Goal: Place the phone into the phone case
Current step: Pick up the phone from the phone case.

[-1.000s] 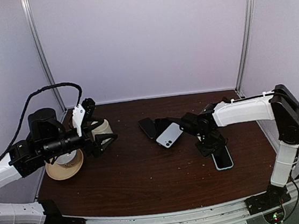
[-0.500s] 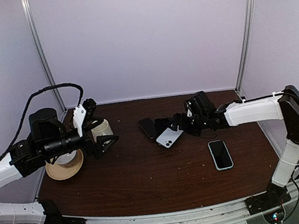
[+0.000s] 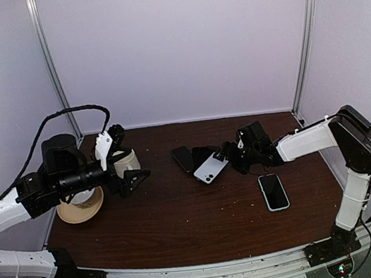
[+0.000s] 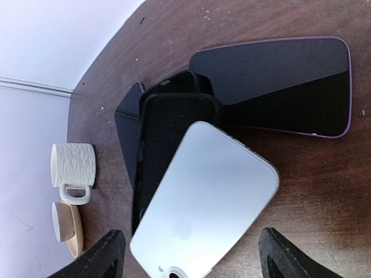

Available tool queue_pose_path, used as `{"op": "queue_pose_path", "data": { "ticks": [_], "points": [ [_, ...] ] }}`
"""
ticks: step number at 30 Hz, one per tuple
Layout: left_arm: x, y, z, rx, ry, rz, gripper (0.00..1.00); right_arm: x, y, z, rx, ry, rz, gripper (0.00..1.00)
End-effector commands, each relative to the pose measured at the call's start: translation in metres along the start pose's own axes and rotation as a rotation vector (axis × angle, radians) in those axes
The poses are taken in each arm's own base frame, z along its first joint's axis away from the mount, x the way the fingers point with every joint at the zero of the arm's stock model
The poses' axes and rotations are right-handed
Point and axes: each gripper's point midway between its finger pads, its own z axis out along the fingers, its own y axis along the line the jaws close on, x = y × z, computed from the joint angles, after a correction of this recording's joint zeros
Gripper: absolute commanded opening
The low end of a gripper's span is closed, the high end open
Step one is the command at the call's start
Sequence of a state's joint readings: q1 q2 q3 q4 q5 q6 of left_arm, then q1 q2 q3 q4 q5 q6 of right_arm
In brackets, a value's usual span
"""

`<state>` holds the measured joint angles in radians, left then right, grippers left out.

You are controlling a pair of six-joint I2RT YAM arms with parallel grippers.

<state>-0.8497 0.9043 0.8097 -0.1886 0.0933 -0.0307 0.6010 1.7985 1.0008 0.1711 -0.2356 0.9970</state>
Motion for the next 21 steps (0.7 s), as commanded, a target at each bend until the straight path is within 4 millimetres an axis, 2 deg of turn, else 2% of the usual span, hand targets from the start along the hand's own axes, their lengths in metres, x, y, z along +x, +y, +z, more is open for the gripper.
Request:
{"op": "queue_pose_path", "data": {
  "ticks": [1, 5, 10, 14, 18, 21],
  "points": [
    [0.001, 0.001, 0.006, 0.003, -0.004, 0.020, 0.98, 0.006, -0.013, 0.007, -0.003, 0.025, 0.028, 0.83],
    [0.005, 0.003, 0.009, -0.006, 0.012, 0.019, 0.98, 0.008, -0.014, 0.012, -0.016, 0.036, 0.026, 0.80],
    [0.008, 0.004, 0.012, -0.013, 0.023, 0.053, 0.98, 0.010, -0.009, 0.024, -0.088, 0.058, 0.080, 0.72],
    [0.008, 0.004, 0.011, -0.015, 0.022, 0.058, 0.98, 0.012, -0.014, 0.032, -0.106, 0.072, 0.110, 0.67],
    [0.007, 0.004, 0.010, -0.011, 0.018, 0.058, 0.97, 0.009, -0.011, 0.031, -0.111, 0.065, 0.100, 0.52],
    [0.007, 0.003, 0.010, -0.008, 0.016, 0.060, 0.98, 0.009, -0.010, 0.028, -0.103, 0.066, 0.092, 0.47]
  ]
}}
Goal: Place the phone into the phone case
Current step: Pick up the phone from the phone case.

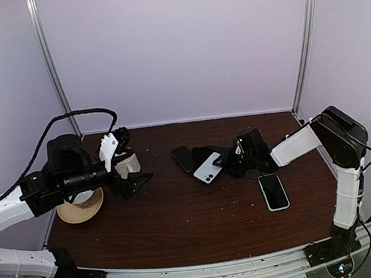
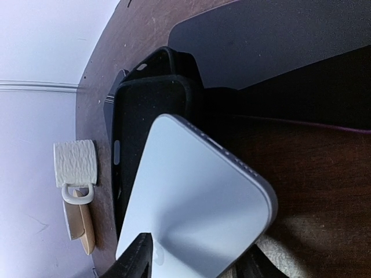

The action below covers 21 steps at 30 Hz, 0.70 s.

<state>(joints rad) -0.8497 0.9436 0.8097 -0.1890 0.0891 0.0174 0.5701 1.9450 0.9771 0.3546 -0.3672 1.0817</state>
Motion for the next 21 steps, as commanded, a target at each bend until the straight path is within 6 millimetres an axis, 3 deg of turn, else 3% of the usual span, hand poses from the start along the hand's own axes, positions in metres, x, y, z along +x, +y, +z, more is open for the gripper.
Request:
{"op": "queue_pose_path", "data": {
  "ticks": [1, 9, 14, 21],
  "points": [
    [-0.004, 0.002, 0.000, -0.006, -0.024, 0.015, 0.98, -0.006, 0.011, -0.007, -0.029, -0.014, -0.016, 0.46],
    [-0.004, -0.002, 0.000, 0.016, -0.026, 0.014, 0.98, -0.004, 0.008, -0.016, -0.003, -0.014, -0.032, 0.22],
    [-0.005, -0.005, 0.001, 0.033, -0.026, 0.015, 0.98, -0.003, 0.012, -0.022, 0.005, -0.006, -0.047, 0.18],
    [-0.005, -0.005, 0.000, 0.037, -0.026, 0.016, 0.98, -0.006, 0.022, -0.032, -0.012, -0.016, -0.076, 0.01]
  ]
}}
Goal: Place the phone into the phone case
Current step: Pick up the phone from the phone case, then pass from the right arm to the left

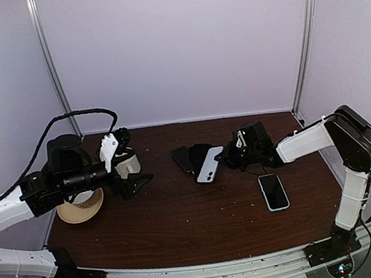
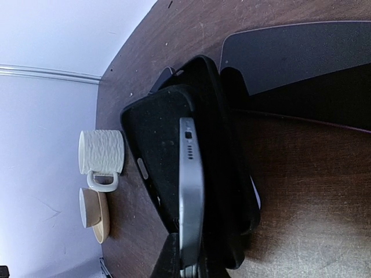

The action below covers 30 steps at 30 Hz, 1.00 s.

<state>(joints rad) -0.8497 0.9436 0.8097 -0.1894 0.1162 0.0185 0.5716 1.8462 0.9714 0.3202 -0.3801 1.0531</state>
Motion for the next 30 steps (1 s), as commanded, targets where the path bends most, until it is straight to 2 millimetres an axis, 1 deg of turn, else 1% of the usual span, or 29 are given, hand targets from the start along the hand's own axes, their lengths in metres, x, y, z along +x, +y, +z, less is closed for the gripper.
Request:
{"op": "queue_pose_path", "data": {
  "ticks": [1, 5, 8, 9, 13, 19, 21, 23, 25, 27, 30],
  "points": [
    [-0.004, -0.001, 0.000, 0.009, -0.023, 0.015, 0.98, 0.001, -0.004, -0.011, 0.036, 0.002, -0.040, 0.00],
    [-0.004, 0.000, 0.000, 0.006, -0.022, 0.014, 0.97, -0.004, 0.013, -0.017, 0.015, 0.009, -0.089, 0.00],
    [-0.004, 0.000, 0.000, 0.007, -0.023, 0.015, 0.98, -0.002, 0.028, -0.023, 0.002, 0.044, -0.141, 0.00],
    [-0.005, 0.000, 0.000, 0.007, -0.025, 0.015, 0.98, 0.000, 0.035, -0.026, -0.004, 0.058, -0.165, 0.00],
    [-0.006, -0.001, 0.000, 0.013, -0.028, 0.013, 0.98, 0.005, 0.064, -0.042, -0.036, 0.092, -0.276, 0.00],
    [-0.009, -0.010, 0.001, 0.070, -0.023, -0.005, 0.98, 0.006, 0.093, -0.070, -0.062, 0.086, -0.400, 0.00],
    [-0.010, -0.013, 0.001, 0.090, -0.025, -0.008, 0.98, 0.007, 0.108, -0.082, -0.095, 0.073, -0.470, 0.00],
    [-0.011, -0.018, 0.001, 0.120, -0.028, -0.009, 0.98, 0.010, 0.128, -0.095, -0.139, 0.055, -0.539, 0.00],
    [-0.012, -0.023, 0.001, 0.147, -0.029, -0.015, 0.97, 0.014, 0.150, -0.111, -0.167, 0.032, -0.652, 0.00],
    [-0.014, -0.026, 0.001, 0.168, -0.035, -0.015, 0.96, 0.022, 0.171, -0.127, -0.194, 0.012, -0.768, 0.00],
    [-0.018, -0.037, -0.001, 0.232, -0.053, -0.013, 0.93, 0.039, 0.205, -0.152, -0.264, -0.013, -0.941, 0.00]
  ]
}}
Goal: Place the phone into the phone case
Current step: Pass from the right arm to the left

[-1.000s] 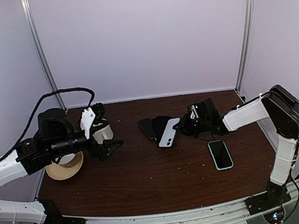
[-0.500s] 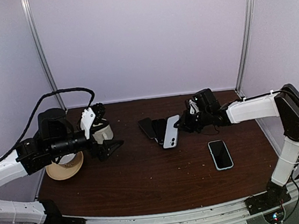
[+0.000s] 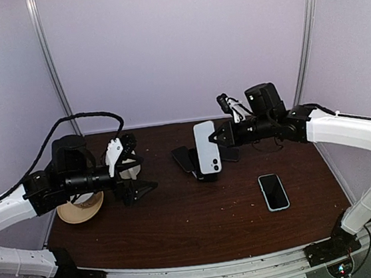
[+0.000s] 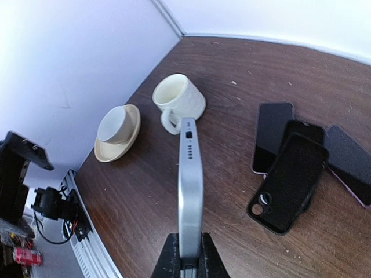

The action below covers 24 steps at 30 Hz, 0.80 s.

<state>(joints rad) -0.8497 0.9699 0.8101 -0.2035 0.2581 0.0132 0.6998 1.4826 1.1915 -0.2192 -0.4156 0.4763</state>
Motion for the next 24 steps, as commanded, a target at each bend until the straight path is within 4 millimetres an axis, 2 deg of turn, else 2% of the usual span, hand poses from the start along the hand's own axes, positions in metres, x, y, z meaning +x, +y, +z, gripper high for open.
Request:
{"op": "queue_pose_path", "data": {
  "ticks": [1, 5, 7, 11, 16, 20, 24],
  "points": [
    [-0.026, -0.018, -0.005, 0.118, -0.081, 0.011, 0.92, -0.033, 0.077, -0.045, -0.110, -0.125, -0.360, 0.00],
    [-0.035, -0.039, -0.010, 0.236, -0.129, 0.032, 0.89, -0.028, 0.124, -0.067, -0.197, -0.191, -0.616, 0.00],
    [-0.043, -0.046, -0.015, 0.284, -0.159, 0.026, 0.88, -0.029, 0.133, -0.075, -0.168, -0.235, -0.734, 0.00],
    [-0.064, -0.051, -0.023, 0.321, -0.197, -0.038, 0.85, -0.030, 0.137, -0.085, -0.073, -0.289, -0.956, 0.00],
    [-0.081, -0.031, -0.025, 0.217, -0.126, -0.171, 0.79, -0.033, 0.137, -0.088, 0.056, -0.378, -1.287, 0.00],
    [-0.099, -0.020, -0.031, 0.162, -0.106, -0.280, 0.77, -0.030, 0.138, -0.086, 0.178, -0.424, -1.686, 0.00],
    [-0.125, -0.018, -0.041, 0.169, -0.135, -0.336, 0.79, -0.045, 0.141, -0.090, 0.387, -0.517, -1.959, 0.00]
  ]
}}
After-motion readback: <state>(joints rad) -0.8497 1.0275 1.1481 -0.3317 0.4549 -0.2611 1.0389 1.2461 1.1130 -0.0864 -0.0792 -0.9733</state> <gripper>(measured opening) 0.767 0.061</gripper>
